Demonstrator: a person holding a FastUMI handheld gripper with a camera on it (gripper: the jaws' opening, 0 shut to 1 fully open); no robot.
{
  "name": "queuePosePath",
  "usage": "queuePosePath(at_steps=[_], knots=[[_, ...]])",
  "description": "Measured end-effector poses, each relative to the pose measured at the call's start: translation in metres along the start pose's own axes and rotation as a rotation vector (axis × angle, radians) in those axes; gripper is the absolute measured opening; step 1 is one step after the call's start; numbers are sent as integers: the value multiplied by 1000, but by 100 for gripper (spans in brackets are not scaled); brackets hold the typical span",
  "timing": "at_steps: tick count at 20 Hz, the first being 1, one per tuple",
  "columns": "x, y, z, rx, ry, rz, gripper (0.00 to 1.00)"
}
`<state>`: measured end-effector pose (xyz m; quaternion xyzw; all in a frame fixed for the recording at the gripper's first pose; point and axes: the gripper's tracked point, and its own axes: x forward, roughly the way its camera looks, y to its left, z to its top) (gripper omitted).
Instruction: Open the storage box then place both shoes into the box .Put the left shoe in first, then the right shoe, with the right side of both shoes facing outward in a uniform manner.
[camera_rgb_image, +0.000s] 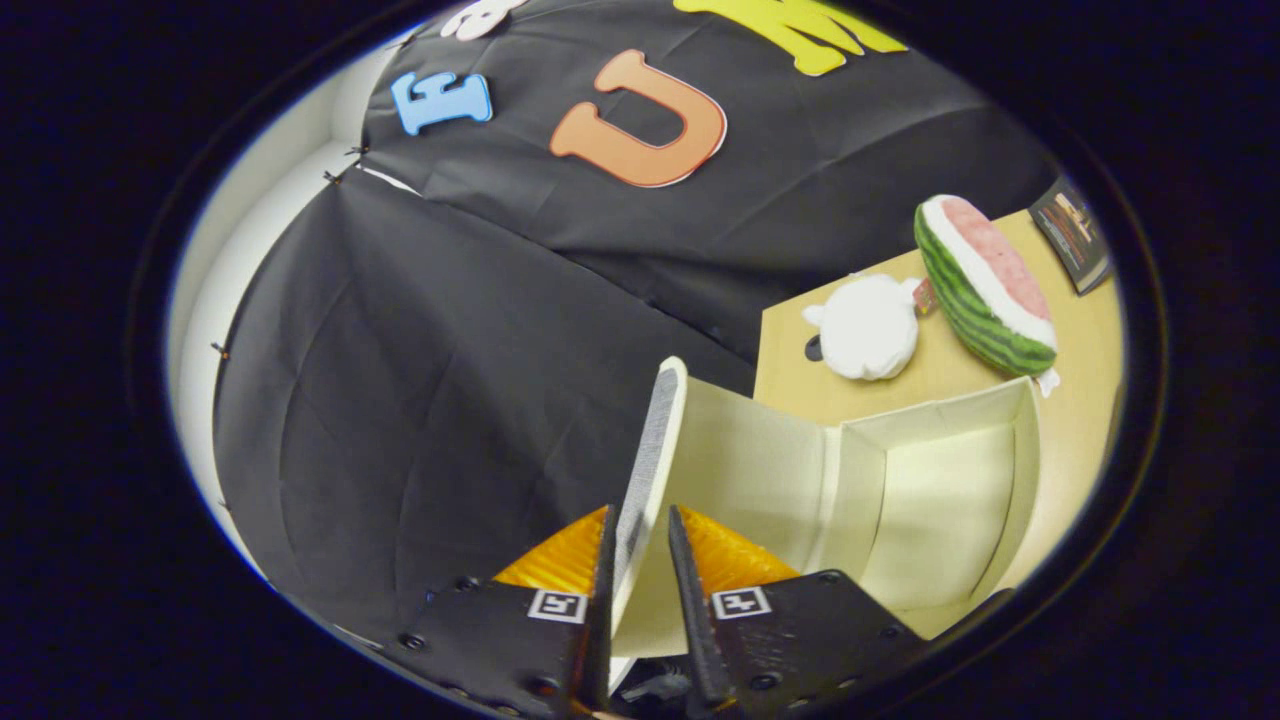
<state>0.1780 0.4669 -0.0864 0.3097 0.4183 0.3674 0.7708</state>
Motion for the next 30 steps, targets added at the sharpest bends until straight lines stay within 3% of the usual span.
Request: queuePosePath(at_steps=[4, 8, 14, 18, 23, 28, 30], knots=[[-18, -4, 5, -65, 4, -7, 65], [-47, -33, 17, -101, -14, -83, 95], [-107, -106, 31, -103, -7, -201, 95], [-162, -192, 31, -164, -5, -365, 95], [-236, -318, 2, -164, 51, -586, 95], [-289, -416, -39, -149, 145, -744, 94], [-296, -450, -55, -134, 189, -806, 86]])
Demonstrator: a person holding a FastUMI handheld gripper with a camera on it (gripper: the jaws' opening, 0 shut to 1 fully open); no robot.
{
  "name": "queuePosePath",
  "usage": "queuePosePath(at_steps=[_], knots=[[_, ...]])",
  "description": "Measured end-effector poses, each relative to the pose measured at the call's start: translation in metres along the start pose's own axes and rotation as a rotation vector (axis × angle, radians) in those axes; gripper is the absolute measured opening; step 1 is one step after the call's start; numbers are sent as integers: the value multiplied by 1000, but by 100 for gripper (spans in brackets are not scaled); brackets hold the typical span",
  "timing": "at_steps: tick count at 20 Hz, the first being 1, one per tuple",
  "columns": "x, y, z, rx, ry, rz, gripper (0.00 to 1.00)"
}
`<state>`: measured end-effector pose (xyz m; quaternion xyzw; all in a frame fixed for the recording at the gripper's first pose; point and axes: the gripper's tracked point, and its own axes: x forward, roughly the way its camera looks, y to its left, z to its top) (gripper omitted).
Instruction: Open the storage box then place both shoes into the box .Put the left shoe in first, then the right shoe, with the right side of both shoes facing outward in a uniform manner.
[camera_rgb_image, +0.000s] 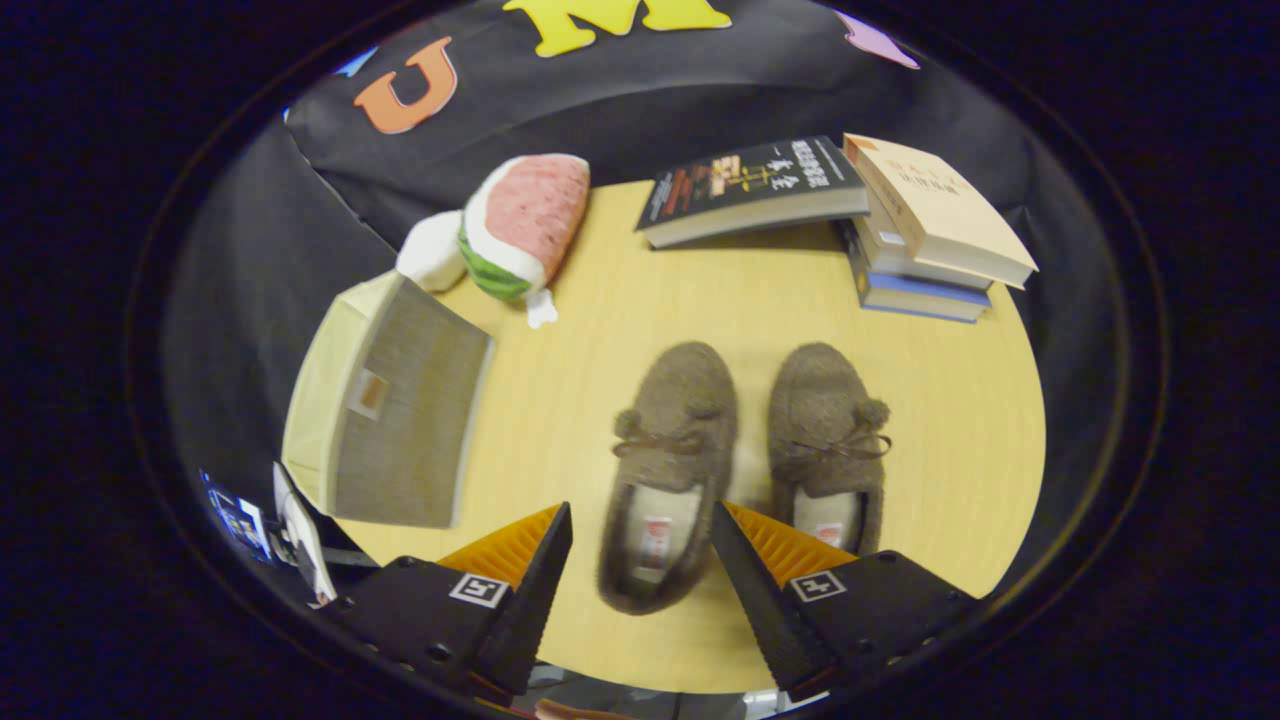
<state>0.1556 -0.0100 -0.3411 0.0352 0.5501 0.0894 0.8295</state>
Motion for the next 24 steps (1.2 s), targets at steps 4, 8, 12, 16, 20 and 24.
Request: queuePosePath(at_steps=[4, 8, 12, 16, 20, 24], knots=[[31, -17, -10, 45, 44, -37, 67], [50, -22, -7, 32, 65, -75, 27], [51, -20, -12, 77, 111, -63, 8], [41, -20, -12, 130, 132, -37, 1], [14, -8, -15, 155, 108, 8, 1], [-30, 34, -5, 174, 61, 101, 1]])
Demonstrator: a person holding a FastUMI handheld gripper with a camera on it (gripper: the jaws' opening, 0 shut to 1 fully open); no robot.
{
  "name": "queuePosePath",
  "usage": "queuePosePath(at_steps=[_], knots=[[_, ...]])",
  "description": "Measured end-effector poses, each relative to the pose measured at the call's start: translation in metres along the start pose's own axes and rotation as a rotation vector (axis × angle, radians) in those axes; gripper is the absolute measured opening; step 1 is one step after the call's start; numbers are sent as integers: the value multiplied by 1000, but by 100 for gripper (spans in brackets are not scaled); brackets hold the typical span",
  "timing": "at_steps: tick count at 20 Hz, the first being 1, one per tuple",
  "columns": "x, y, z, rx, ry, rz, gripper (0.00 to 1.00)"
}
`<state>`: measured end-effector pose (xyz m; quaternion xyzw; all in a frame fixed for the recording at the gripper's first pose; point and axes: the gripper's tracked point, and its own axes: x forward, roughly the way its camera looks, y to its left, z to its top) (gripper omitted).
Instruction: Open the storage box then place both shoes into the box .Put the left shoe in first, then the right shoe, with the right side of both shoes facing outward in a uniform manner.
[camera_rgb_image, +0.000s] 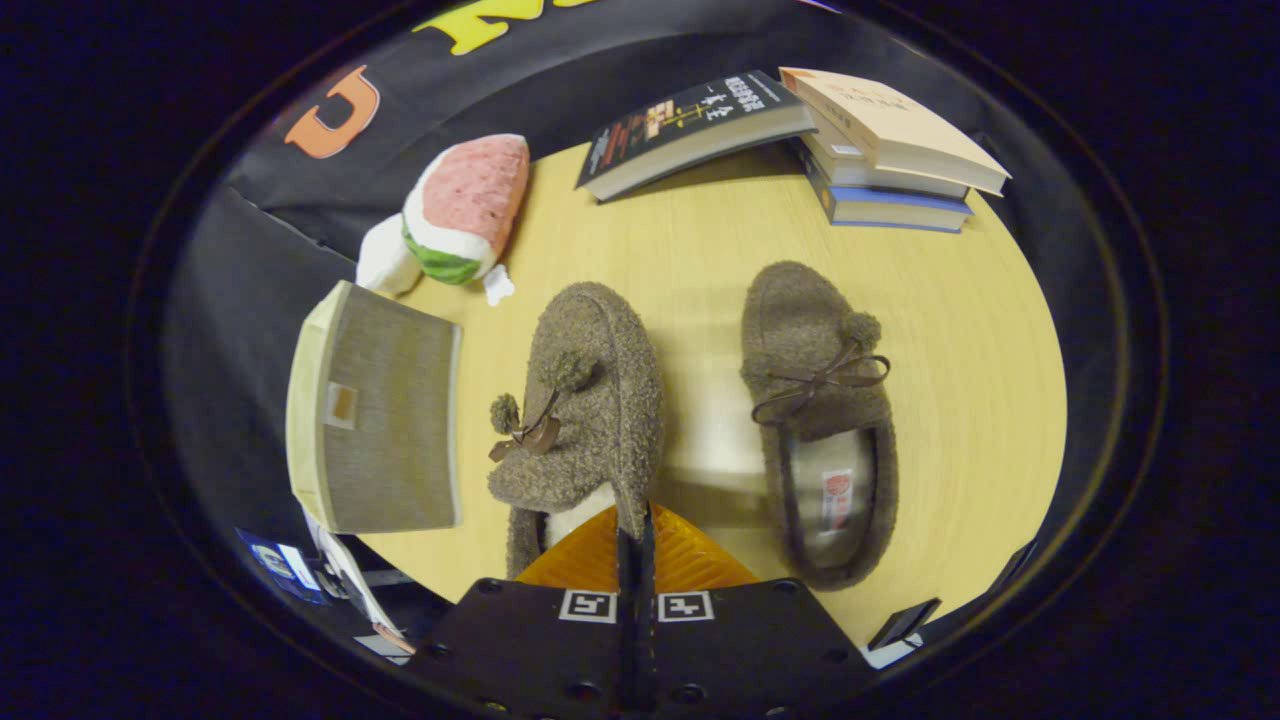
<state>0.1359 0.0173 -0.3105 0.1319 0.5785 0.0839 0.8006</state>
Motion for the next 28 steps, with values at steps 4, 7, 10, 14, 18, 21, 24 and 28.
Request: queuePosePath(at_steps=[4, 7, 10, 14, 18, 21, 24, 28], knots=[[-40, 70, 8, -22, -59, 85, 0], [-60, 135, 16, -46, -94, 148, 0], [-62, 207, 18, -86, -106, 202, 0], [-32, 283, 16, -114, -110, 211, 0], [24, 323, 15, -80, -86, 166, 1], [70, 327, 13, -37, -79, 77, 1], [108, 330, 0, 27, -17, 23, 1], [152, 326, 0, 41, 20, -56, 1]])
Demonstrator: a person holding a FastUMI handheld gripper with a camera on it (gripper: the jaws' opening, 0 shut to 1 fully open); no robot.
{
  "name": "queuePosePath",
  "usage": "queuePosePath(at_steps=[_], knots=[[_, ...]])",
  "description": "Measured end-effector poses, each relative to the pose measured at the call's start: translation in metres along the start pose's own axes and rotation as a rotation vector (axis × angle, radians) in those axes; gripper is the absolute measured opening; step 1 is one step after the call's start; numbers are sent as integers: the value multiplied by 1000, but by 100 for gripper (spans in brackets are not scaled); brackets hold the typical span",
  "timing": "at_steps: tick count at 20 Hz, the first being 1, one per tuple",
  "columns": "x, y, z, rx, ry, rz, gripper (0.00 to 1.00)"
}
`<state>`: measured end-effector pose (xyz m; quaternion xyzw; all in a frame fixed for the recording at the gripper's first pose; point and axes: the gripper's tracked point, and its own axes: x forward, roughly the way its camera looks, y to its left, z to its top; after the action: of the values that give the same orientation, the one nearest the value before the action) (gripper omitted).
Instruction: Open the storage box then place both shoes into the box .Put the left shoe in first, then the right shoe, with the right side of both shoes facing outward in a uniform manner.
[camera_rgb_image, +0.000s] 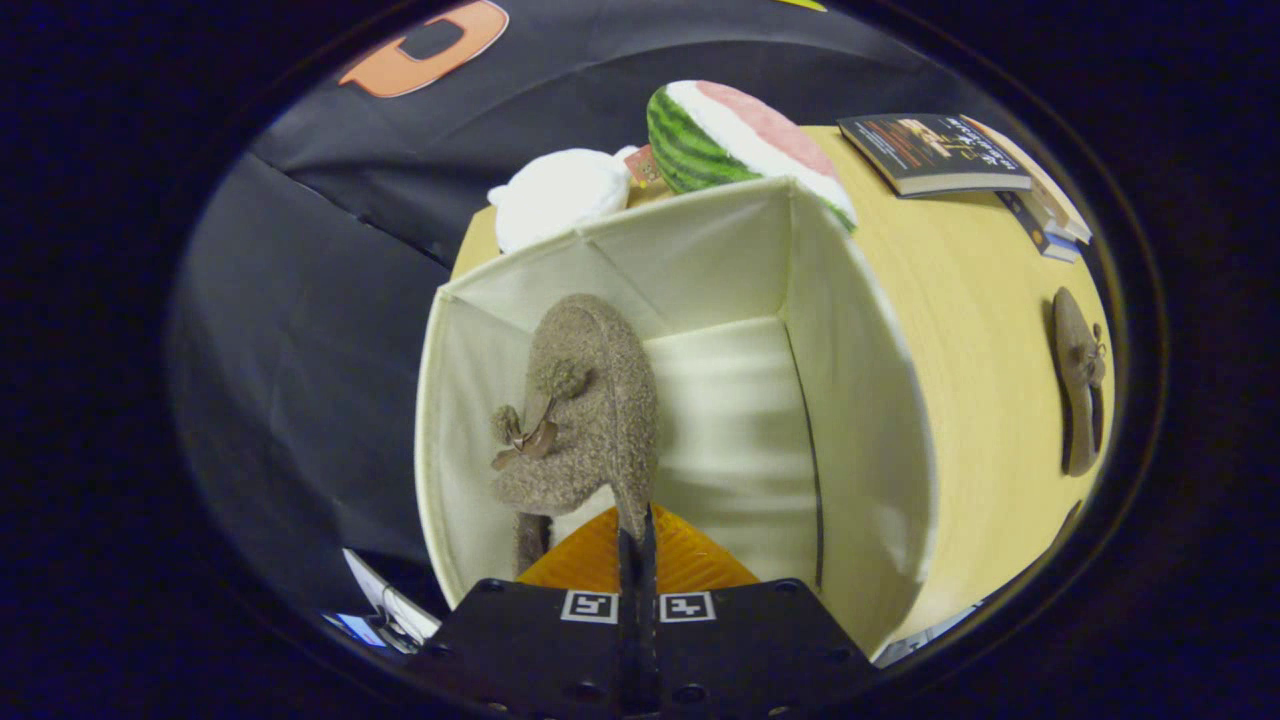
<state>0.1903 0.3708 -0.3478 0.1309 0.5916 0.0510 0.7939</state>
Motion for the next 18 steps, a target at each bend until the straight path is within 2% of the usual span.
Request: queuePosePath(at_steps=[4, 6, 7, 9, 10, 13, 15, 18], knots=[[28, -4, -6, 0, 40, -56, 2], [28, -7, -6, -15, 41, -83, 4], [23, -6, -7, -25, 41, -85, 4], [4, -2, 1, -78, -12, -89, 12], [-8, 0, 5, -113, -34, -87, 9], [-50, 6, 4, -174, -62, -73, 64], [-82, 9, 7, -214, -90, -36, 78], [-134, -12, 20, -309, -174, -60, 92]])
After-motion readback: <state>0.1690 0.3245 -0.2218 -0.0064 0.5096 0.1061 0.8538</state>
